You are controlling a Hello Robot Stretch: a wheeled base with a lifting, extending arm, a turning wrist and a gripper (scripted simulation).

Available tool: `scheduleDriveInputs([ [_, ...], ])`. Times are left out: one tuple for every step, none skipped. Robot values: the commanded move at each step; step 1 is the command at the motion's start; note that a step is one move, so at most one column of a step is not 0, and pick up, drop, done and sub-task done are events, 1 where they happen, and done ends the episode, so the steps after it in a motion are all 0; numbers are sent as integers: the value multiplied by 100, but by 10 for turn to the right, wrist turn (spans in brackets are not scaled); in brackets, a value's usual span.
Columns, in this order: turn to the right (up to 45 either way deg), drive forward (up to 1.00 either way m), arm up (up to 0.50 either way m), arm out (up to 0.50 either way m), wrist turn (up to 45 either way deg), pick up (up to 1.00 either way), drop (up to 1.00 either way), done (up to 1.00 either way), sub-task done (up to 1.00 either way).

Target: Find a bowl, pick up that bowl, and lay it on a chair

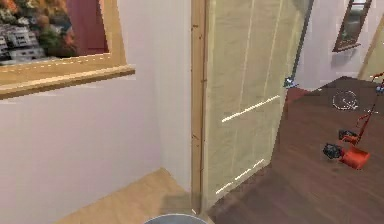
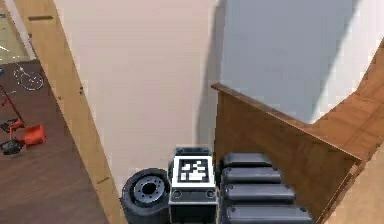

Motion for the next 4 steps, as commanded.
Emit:
scheduleDriveInputs([
  [-450, 0, 0, 0, 0, 0, 0, 0, 0],
  [-90, 0, 0, 0, 0, 0, 0, 0, 0],
  [0, 45, 0, 0, 0, 0, 0, 0, 0],
  [-420, 0, 0, 0, 0, 0, 0, 0, 0],
])
